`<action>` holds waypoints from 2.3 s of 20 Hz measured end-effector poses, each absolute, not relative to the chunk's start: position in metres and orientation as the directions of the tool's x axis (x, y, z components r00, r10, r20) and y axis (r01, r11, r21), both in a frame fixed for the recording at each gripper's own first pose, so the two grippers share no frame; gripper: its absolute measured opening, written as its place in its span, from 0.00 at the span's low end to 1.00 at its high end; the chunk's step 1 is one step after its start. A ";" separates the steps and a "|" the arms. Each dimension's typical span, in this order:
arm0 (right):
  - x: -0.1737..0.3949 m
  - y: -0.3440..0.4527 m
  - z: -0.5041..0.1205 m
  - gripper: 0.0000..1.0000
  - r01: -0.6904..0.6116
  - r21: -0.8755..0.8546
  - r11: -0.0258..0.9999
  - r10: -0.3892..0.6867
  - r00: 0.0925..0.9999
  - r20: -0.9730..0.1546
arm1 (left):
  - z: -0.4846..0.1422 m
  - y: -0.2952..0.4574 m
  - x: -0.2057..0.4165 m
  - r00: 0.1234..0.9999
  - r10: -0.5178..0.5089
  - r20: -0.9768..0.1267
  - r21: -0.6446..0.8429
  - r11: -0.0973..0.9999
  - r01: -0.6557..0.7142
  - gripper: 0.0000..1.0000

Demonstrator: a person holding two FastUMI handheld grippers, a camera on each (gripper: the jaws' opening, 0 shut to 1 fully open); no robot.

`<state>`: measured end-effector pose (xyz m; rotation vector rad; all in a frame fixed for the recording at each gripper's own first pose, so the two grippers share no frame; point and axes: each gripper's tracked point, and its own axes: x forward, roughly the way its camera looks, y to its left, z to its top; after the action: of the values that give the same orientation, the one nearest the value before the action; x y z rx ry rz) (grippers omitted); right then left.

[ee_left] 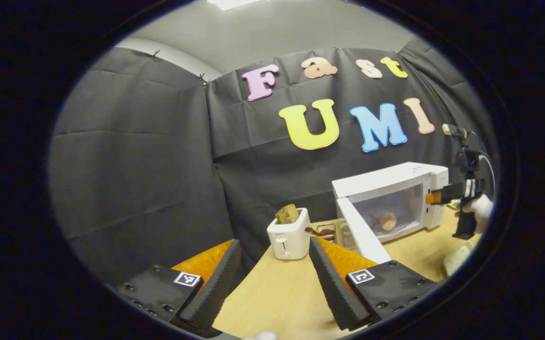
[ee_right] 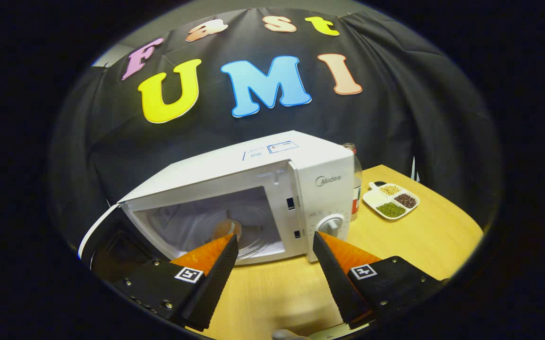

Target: Open the microwave oven with the left hand, put the food in, and close the microwave oven.

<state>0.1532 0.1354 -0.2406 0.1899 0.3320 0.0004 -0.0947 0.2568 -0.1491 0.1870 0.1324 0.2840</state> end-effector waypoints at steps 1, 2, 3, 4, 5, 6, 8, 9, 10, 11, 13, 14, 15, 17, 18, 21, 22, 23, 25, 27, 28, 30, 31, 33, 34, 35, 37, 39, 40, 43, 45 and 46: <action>0.141 0.124 -0.238 0.97 0.024 0.158 0.987 0.029 0.946 -0.322 | -0.161 0.256 -0.095 0.949 0.293 -0.116 0.204 0.942 -0.266 1.00; 0.130 0.119 -0.235 0.97 0.003 0.158 0.987 0.050 0.942 -0.331 | -0.172 0.253 -0.096 0.949 0.289 -0.129 0.204 0.944 -0.260 1.00; 0.117 0.116 -0.231 0.98 -0.015 0.167 0.986 0.071 0.941 -0.332 | -0.181 0.249 -0.097 0.949 0.283 -0.137 0.205 0.946 -0.252 1.00; 0.106 0.112 -0.227 0.98 -0.024 0.169 0.985 0.080 0.938 -0.337 | -0.188 0.247 -0.096 0.948 0.285 -0.142 0.211 0.944 -0.252 1.00; 0.096 0.109 -0.224 0.97 -0.043 0.163 0.986 0.097 0.938 -0.334 | -0.195 0.247 -0.097 0.947 0.288 -0.143 0.214 0.943 -0.254 0.98; 0.087 0.107 -0.221 0.97 -0.062 0.153 0.986 0.112 0.934 -0.338 | -0.203 0.249 -0.097 0.945 0.294 -0.145 0.221 0.940 -0.259 0.97; 0.073 0.103 -0.215 0.97 -0.090 0.149 0.985 0.138 0.929 -0.344 | -0.221 0.254 -0.101 0.937 0.313 -0.157 0.235 0.933 -0.272 0.99; 0.067 0.101 -0.211 0.97 -0.099 0.154 0.983 0.147 0.926 -0.347 | -0.232 0.255 -0.104 0.935 0.316 -0.164 0.229 0.934 -0.275 1.00; 0.063 0.101 -0.207 0.97 -0.112 0.156 0.981 0.160 0.924 -0.347 | -0.245 0.257 -0.106 0.929 0.321 -0.182 0.222 0.934 -0.280 1.00; 0.059 0.099 -0.203 0.97 -0.119 0.146 0.982 0.163 0.924 -0.347 | -0.256 0.259 -0.111 0.923 0.330 -0.199 0.221 0.933 -0.286 0.99; 0.056 0.096 -0.197 0.97 -0.134 0.116 0.984 0.166 0.925 -0.342 | -0.268 0.255 -0.116 0.922 0.326 -0.207 0.203 0.937 -0.286 1.00; 0.053 0.095 -0.195 0.97 -0.142 0.106 0.984 0.170 0.925 -0.339 | -0.272 0.250 -0.117 0.922 0.322 -0.214 0.190 0.940 -0.284 1.00; 0.051 0.096 -0.196 0.97 -0.149 0.103 0.984 0.175 0.924 -0.341 | -0.277 0.244 -0.118 0.920 0.320 -0.225 0.183 0.942 -0.282 0.99; 0.045 0.099 -0.197 0.97 -0.161 0.113 0.980 0.191 0.916 -0.353 | -0.287 0.226 -0.120 0.922 0.296 -0.249 0.173 0.950 -0.258 0.94; 0.043 0.100 -0.195 0.98 -0.169 0.118 0.979 0.201 0.913 -0.355 | -0.287 0.214 -0.121 0.927 0.278 -0.251 0.165 0.956 -0.242 0.94; 0.037 0.095 -0.188 0.98 -0.182 0.121 0.976 0.213 0.914 -0.346 | -0.280 0.172 -0.115 0.944 0.205 -0.257 0.136 0.975 -0.175 0.94; 0.036 0.092 -0.185 0.98 -0.185 0.130 0.974 0.219 0.914 -0.341 | -0.278 0.156 -0.112 0.950 0.178 -0.255 0.120 0.981 -0.151 0.94; 0.035 0.089 -0.183 0.98 -0.184 0.138 0.973 0.221 0.916 -0.335 | -0.277 0.142 -0.106 0.954 0.162 -0.251 0.120 0.984 -0.135 0.94; 0.034 0.073 -0.183 0.97 -0.160 0.150 0.976 0.203 0.917 -0.343 | -0.277 0.115 -0.096 0.959 0.132 -0.251 0.118 0.987 -0.105 0.96; 0.034 0.054 -0.181 0.97 -0.129 0.158 0.979 0.177 0.923 -0.342 | -0.275 0.082 -0.084 0.965 0.083 -0.248 0.100 0.993 -0.059 0.95; 0.033 0.044 -0.180 0.97 -0.114 0.158 0.981 0.162 0.926 -0.341 | -0.273 0.066 -0.078 0.968 0.061 -0.245 0.095 0.995 -0.038 0.94; 0.033 0.030 -0.180 0.97 -0.092 0.168 0.982 0.145 0.930 -0.338 | -0.272 0.035 -0.064 0.970 0.014 -0.242 0.075 0.997 0.004 0.94; 0.031 0.021 -0.183 0.97 -0.078 0.165 0.983 0.132 0.930 -0.344 | -0.273 0.021 -0.058 0.970 -0.006 -0.243 0.066 0.998 0.023 0.95; 0.027 0.007 -0.188 0.97 -0.059 0.174 0.983 0.119 0.927 -0.356 | -0.270 -0.007 -0.047 0.971 -0.043 -0.234 0.071 0.996 0.061 0.94; 0.027 -0.001 -0.191 0.97 -0.049 0.176 0.983 0.111 0.926 -0.361 | -0.269 -0.020 -0.041 0.970 -0.062 -0.234 0.073 0.994 0.081 0.95; 0.026 -0.007 -0.196 0.97 -0.039 0.175 0.984 0.103 0.923 -0.372 | -0.267 -0.035 -0.035 0.971 -0.084 -0.226 0.077 0.992 0.104 0.94; 0.024 -0.017 -0.202 0.97 -0.026 0.184 0.983 0.097 0.917 -0.386 | -0.264 -0.058 -0.021 0.970 -0.118 -0.215 0.074 0.988 0.137 0.95; 0.026 -0.030 -0.206 0.97 -0.011 0.187 0.982 0.085 0.915 -0.394 | -0.262 -0.076 -0.002 0.969 -0.138 -0.205 0.077 0.985 0.156 0.95; 0.028 -0.037 -0.206 0.97 -0.002 0.190 0.982 0.079 0.915 -0.396 | -0.261 -0.084 0.008 0.969 -0.148 -0.200 0.077 0.983 0.166 0.95; 0.034 -0.053 -0.210 0.97 0.019 0.191 0.981 0.061 0.911 -0.407 | -0.260 -0.103 0.038 0.970 -0.156 -0.188 0.061 0.984 0.170 0.95; 0.038 -0.061 -0.211 0.97 0.032 0.195 0.980 0.052 0.909 -0.413 | -0.260 -0.117 0.055 0.969 -0.163 -0.184 0.057 0.983 0.176 0.95; 0.040 -0.066 -0.210 0.97 0.037 0.193 0.981 0.047 0.910 -0.412 | -0.257 -0.125 0.063 0.970 -0.171 -0.175 0.055 0.982 0.183 0.95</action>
<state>0.0404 -0.0661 -0.2103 0.1992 0.4279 0.0050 0.0633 -0.1250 -0.2571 0.0710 0.1709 -0.1792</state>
